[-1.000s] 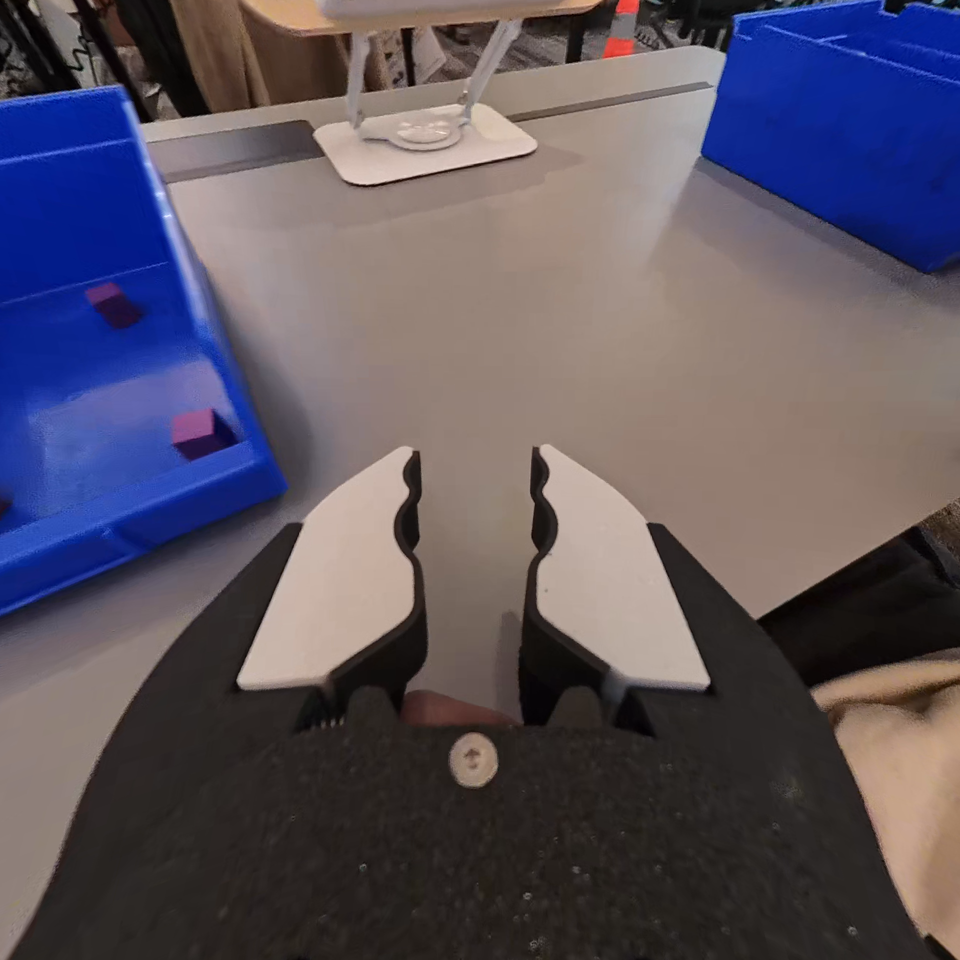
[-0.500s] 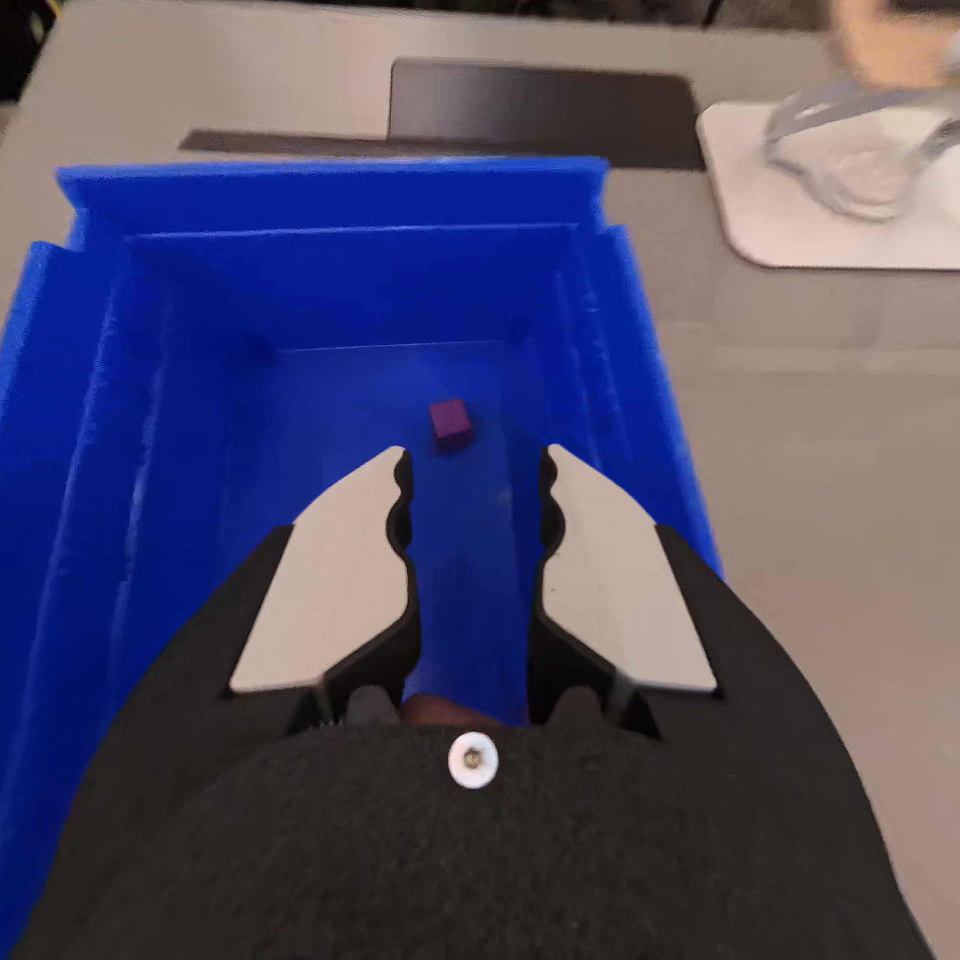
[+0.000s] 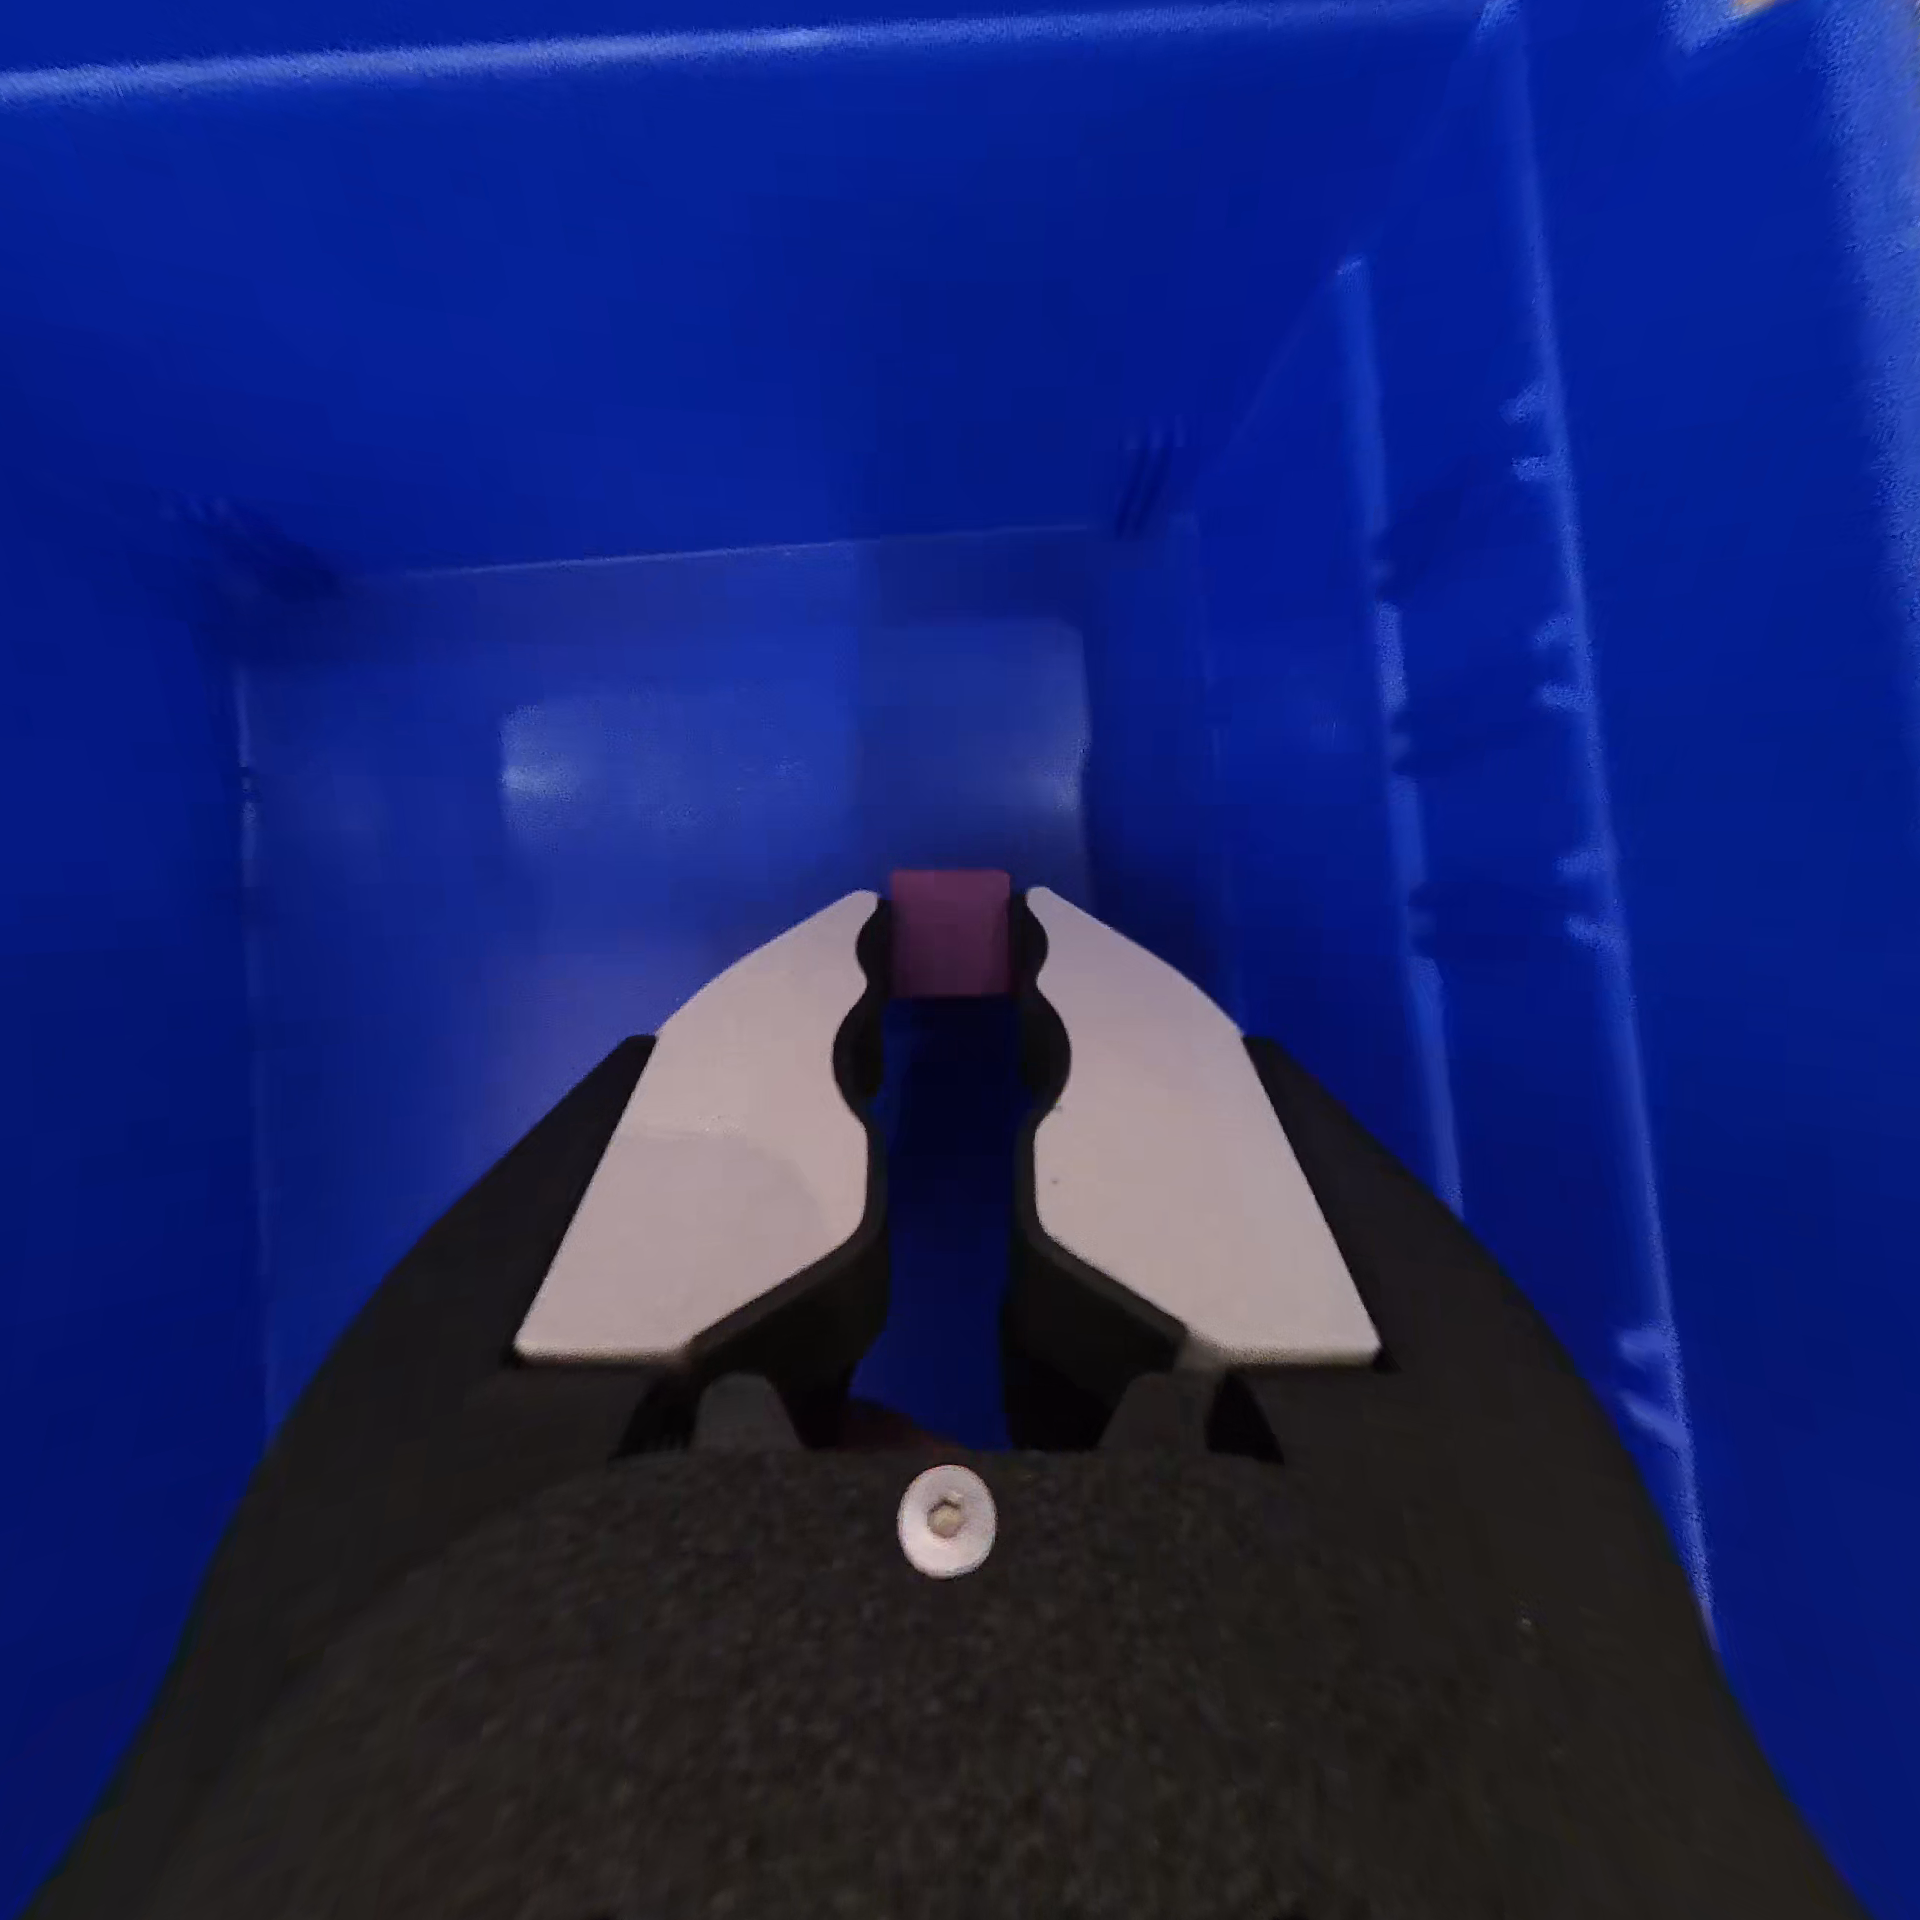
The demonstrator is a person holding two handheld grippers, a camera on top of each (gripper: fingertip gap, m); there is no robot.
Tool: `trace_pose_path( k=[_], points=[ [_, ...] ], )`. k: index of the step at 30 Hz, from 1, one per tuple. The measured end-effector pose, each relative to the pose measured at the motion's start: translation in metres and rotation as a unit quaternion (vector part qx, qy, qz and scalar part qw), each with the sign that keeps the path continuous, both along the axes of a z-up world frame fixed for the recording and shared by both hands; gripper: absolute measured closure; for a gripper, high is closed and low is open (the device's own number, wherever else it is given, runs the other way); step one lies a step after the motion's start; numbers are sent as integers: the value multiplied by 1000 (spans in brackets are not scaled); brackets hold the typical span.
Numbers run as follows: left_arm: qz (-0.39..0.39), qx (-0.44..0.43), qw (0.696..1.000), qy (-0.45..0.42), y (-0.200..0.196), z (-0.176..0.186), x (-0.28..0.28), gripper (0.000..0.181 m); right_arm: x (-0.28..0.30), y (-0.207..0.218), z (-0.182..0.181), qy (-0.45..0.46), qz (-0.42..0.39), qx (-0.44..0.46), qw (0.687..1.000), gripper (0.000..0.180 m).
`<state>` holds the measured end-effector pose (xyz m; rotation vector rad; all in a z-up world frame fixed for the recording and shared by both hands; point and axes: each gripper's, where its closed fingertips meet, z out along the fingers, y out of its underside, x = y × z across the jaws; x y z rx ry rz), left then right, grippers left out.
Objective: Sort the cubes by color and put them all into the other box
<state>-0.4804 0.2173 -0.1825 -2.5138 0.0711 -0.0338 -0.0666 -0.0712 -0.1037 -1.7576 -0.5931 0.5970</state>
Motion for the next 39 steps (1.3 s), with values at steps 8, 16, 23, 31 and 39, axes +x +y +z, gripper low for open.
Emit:
trace_pose_path(
  k=[8,16,23,31,39],
  points=[
    [-132,215,967,24,-49,113,10,160,-2,2,4,17,10,-9,1000,142],
    [-424,372,826,-19,-151,171,131,160,-39,1,37,232,155,-173,945,139],
    [-609,425,659,-118,-249,187,261,160,-100,3,83,369,323,-281,825,134],
    [-680,389,610,-118,-272,160,334,160,-111,15,87,460,397,-331,722,138],
    [-626,359,687,-77,-263,133,311,138,-78,11,75,425,351,-286,784,157]
  ],
)
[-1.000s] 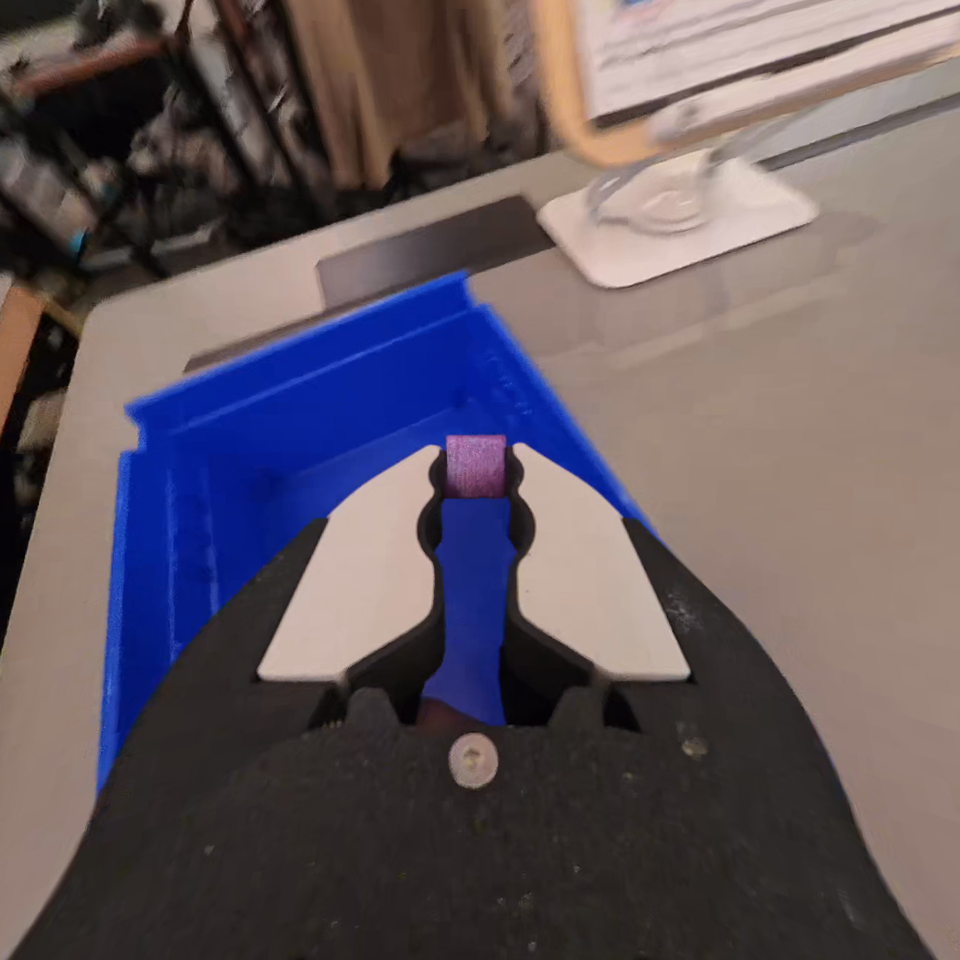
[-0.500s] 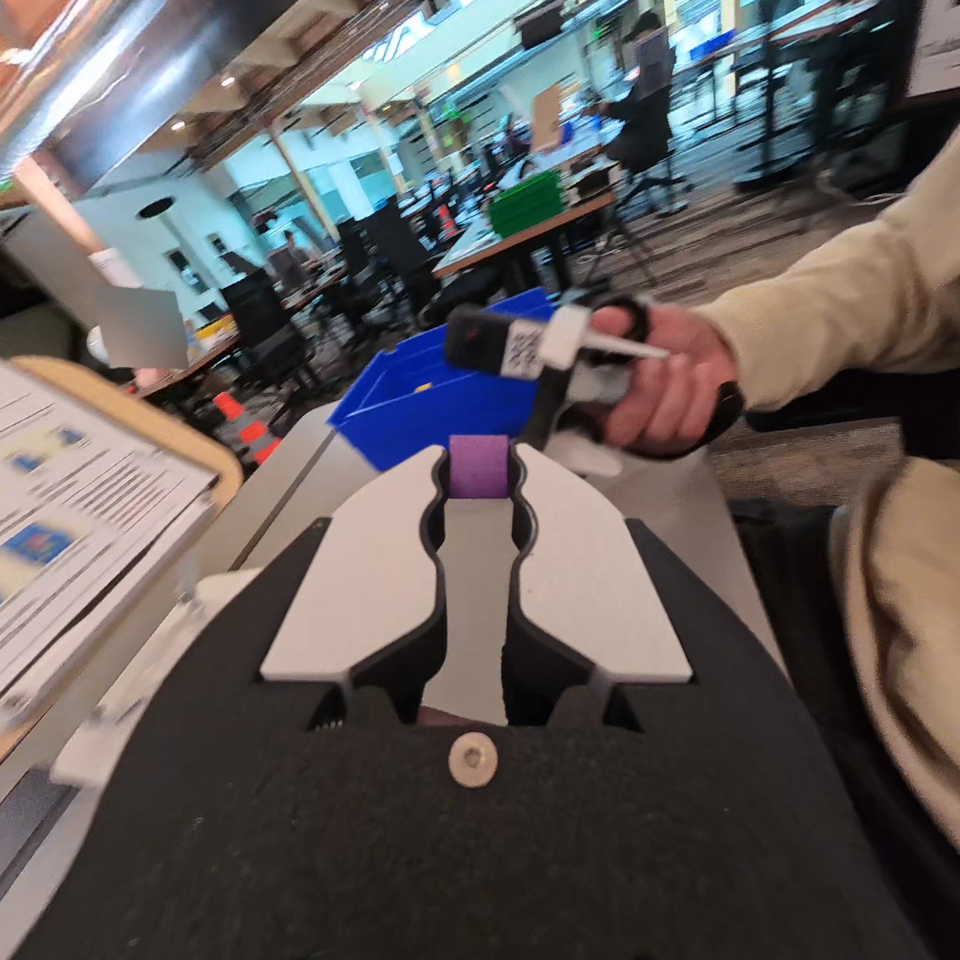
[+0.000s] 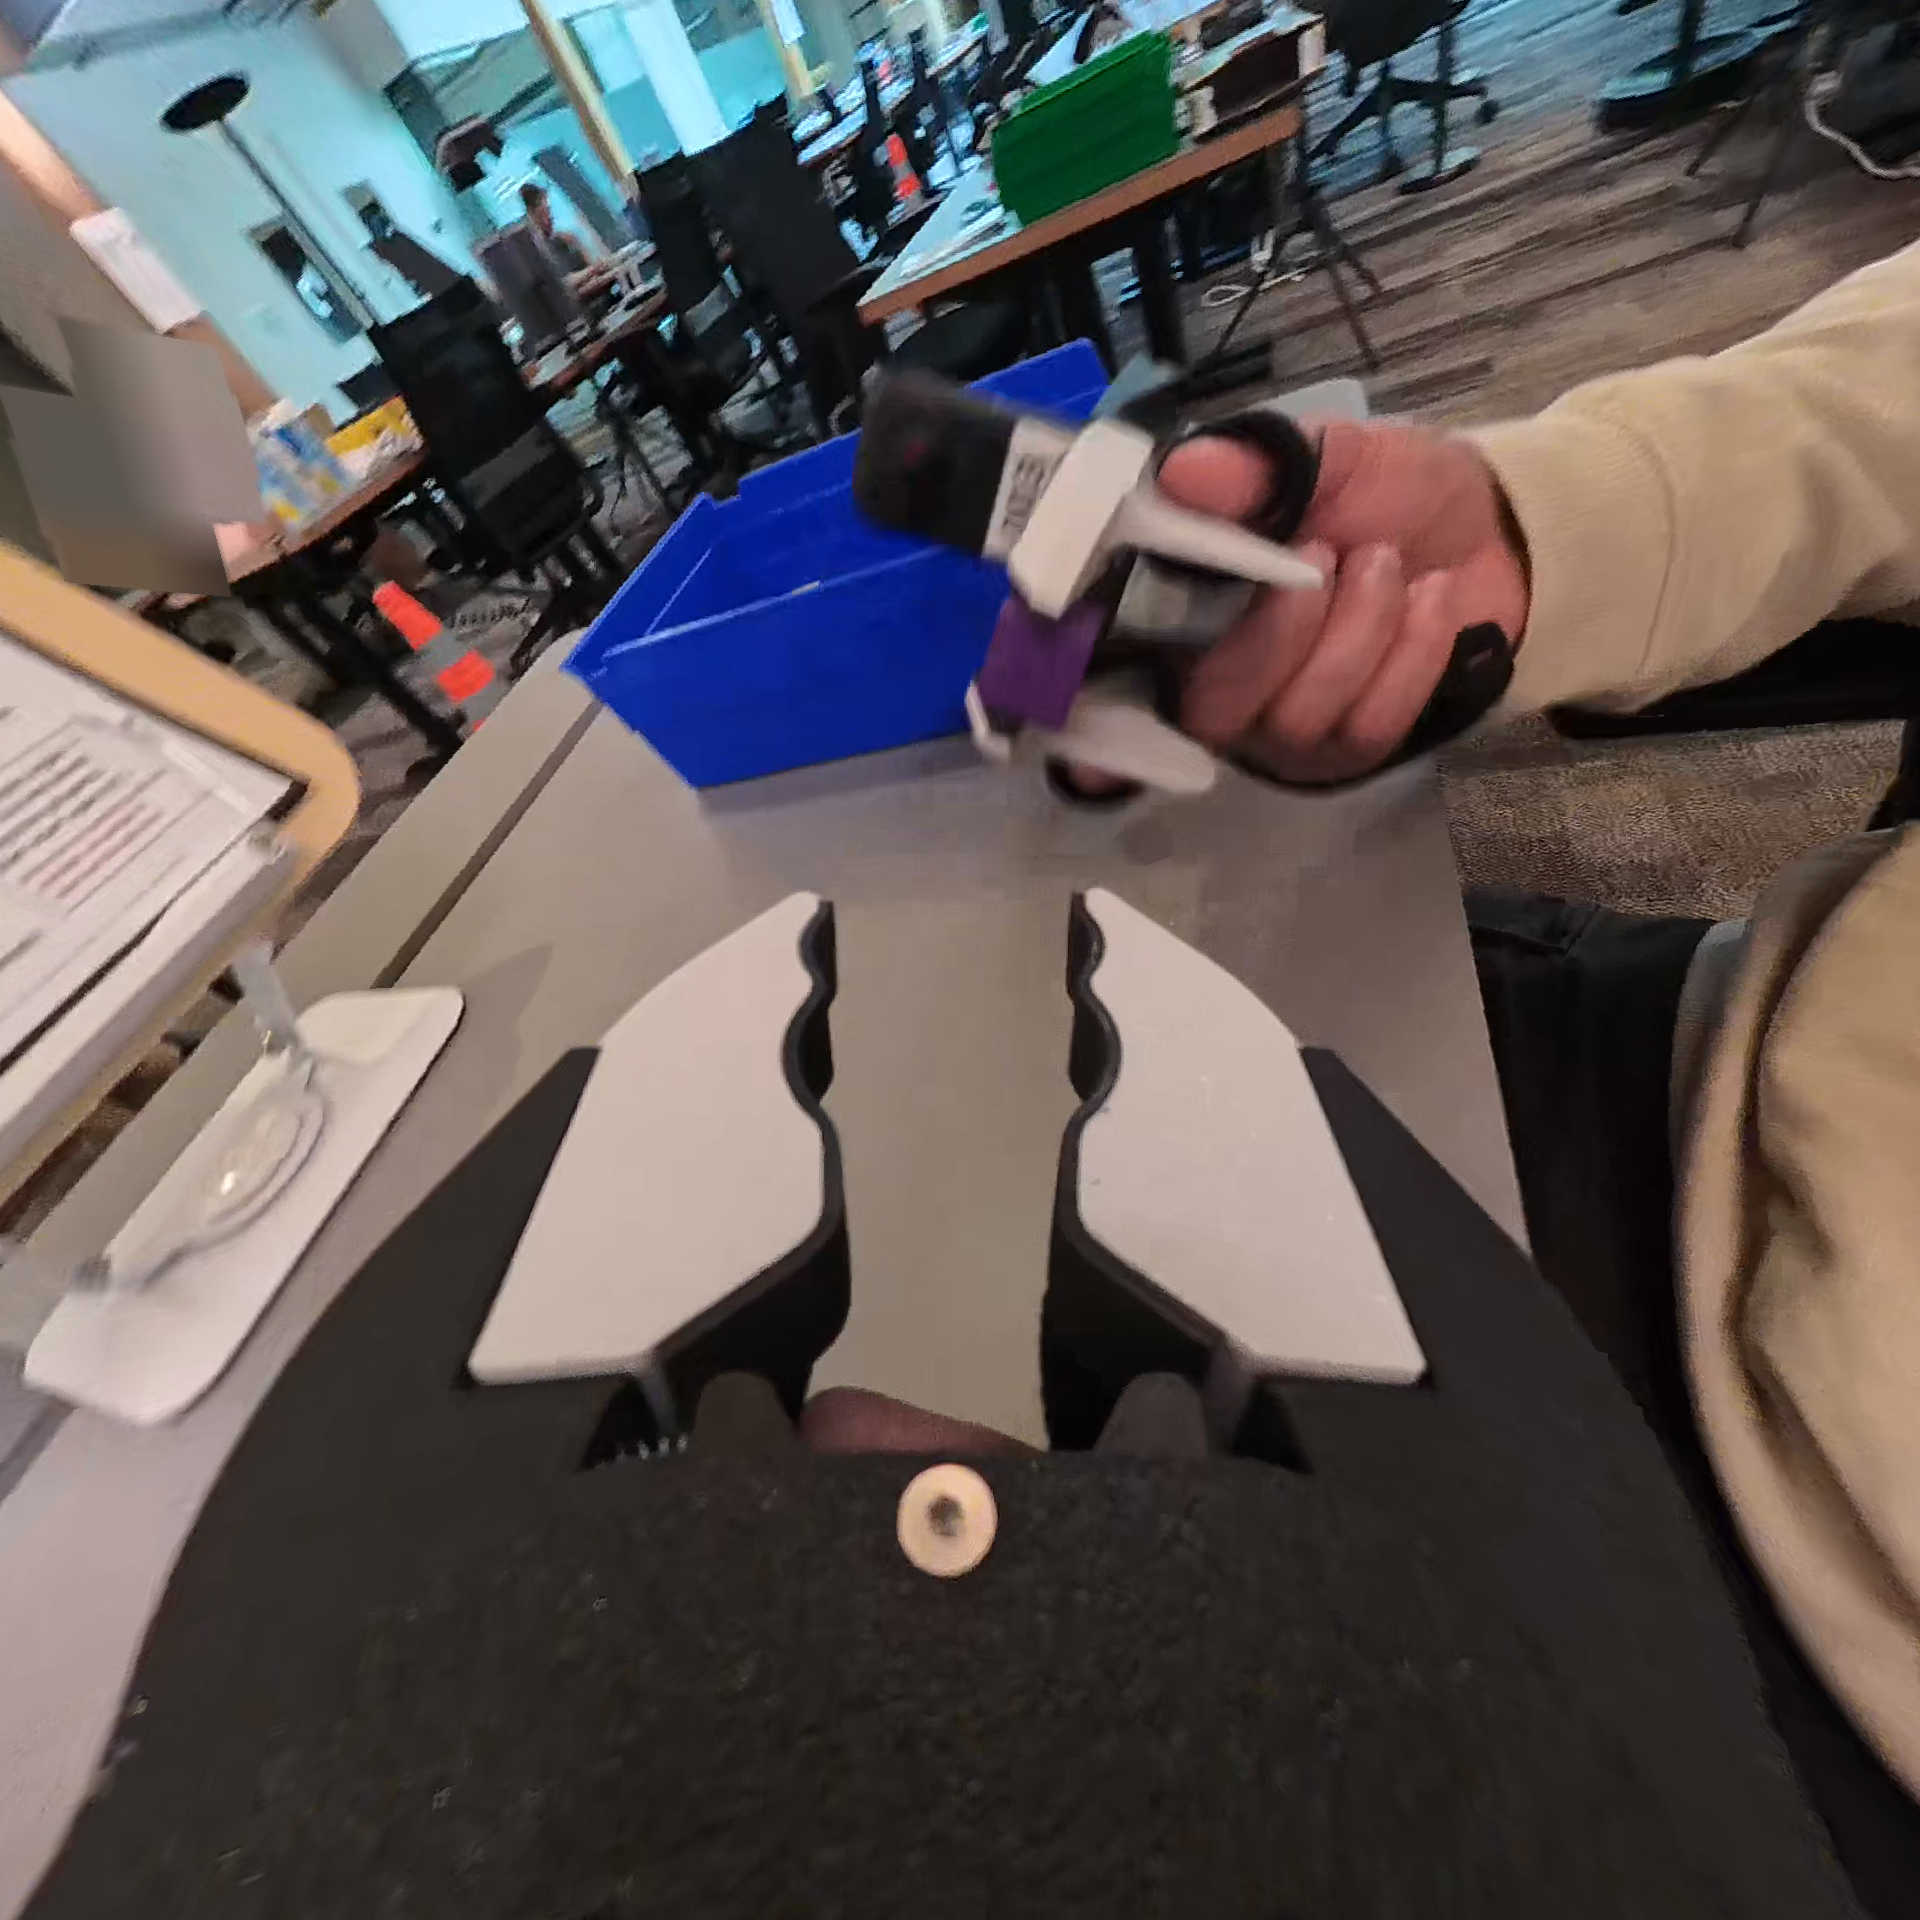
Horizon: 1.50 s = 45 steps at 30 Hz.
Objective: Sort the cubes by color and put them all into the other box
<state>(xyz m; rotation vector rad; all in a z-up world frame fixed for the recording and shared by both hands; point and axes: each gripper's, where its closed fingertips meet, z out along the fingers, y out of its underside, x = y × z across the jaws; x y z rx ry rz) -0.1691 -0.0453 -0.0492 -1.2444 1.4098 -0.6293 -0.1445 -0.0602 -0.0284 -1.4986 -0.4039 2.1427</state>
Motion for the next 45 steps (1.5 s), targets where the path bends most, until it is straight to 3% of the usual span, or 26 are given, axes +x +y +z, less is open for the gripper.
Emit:
trace_pose_path(
  k=[4,8,10,12,14,16,23,29,34,36,40,42,45],
  points=[
    [58,-27,997,-34,-9,-4,-49,139,53,0,-2,-108,-109,66,986,157],
    [119,-72,988,-74,-19,-14,-98,140,136,11,8,-218,-245,117,937,157],
    [143,-92,981,-90,-23,-20,-117,142,185,32,5,-310,-326,130,883,157],
    [163,-105,976,-100,-26,-26,-129,143,229,62,0,-417,-383,163,808,157],
    [188,-114,970,-102,-23,-34,-135,148,265,103,-12,-521,-407,185,727,157],
    [218,-100,966,-92,-16,-43,-138,148,274,147,-32,-585,-379,192,691,157],
    [235,-58,970,-17,-18,-62,-119,147,279,262,-107,-690,-279,78,663,156],
    [239,-40,969,40,-25,-82,-110,146,263,285,-145,-708,-222,9,670,156],
    [262,-138,955,24,-21,-84,-114,146,260,288,-162,-709,-217,-16,671,156],
    [278,-162,947,0,-15,-72,-125,146,260,292,-159,-697,-236,-2,677,155],
    [349,-160,923,-21,5,-28,-188,148,267,285,-148,-692,-264,39,671,135],
    [362,-184,914,14,14,-15,-225,147,277,271,-131,-701,-284,74,650,129],
    [390,-151,903,97,44,-5,-278,147,291,235,-91,-693,-342,131,621,125]
  ],
)
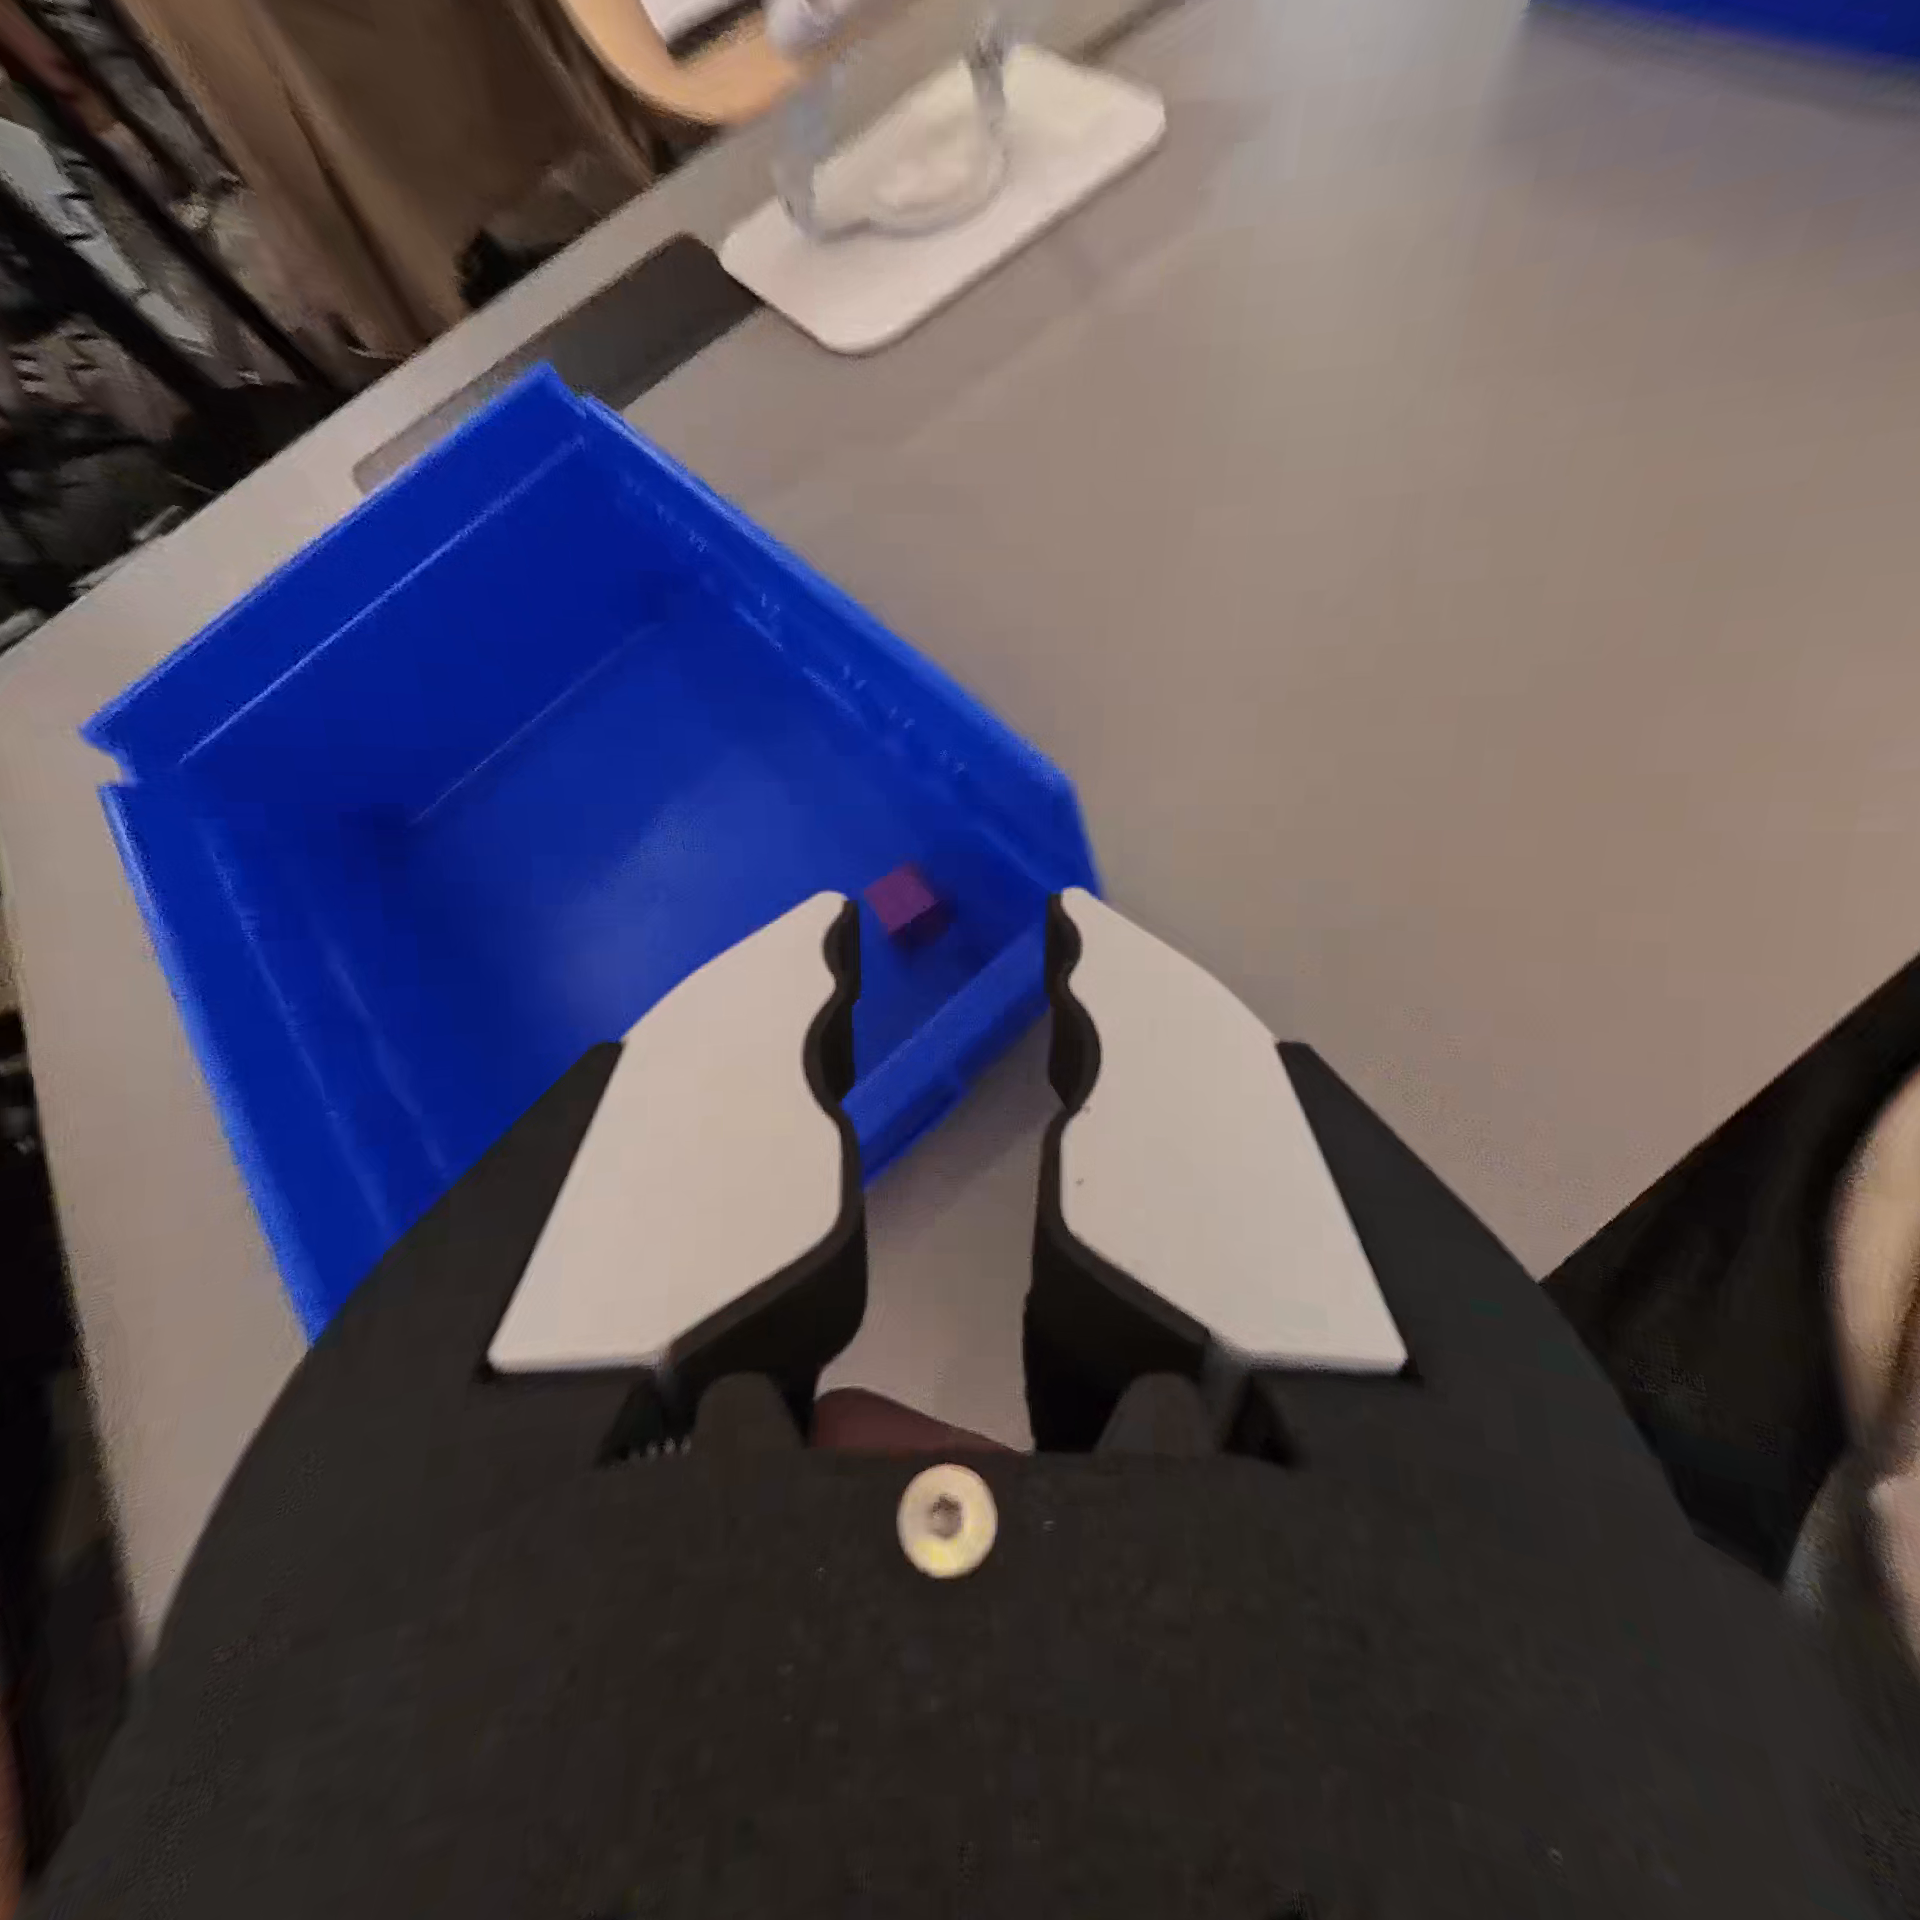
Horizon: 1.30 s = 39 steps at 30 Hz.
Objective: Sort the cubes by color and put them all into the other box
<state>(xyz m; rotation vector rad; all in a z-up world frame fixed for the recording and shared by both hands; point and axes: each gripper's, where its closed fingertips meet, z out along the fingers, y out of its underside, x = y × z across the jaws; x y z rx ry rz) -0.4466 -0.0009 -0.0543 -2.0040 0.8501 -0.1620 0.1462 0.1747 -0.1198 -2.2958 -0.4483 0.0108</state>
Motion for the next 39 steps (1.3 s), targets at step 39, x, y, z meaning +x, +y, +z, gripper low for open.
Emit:
trace_pose_path(
  k=[39],
  points=[
    [-141,69,988,11,69,2,-11,158,-205,-269,33,307,259,138,905,134]
  ],
)
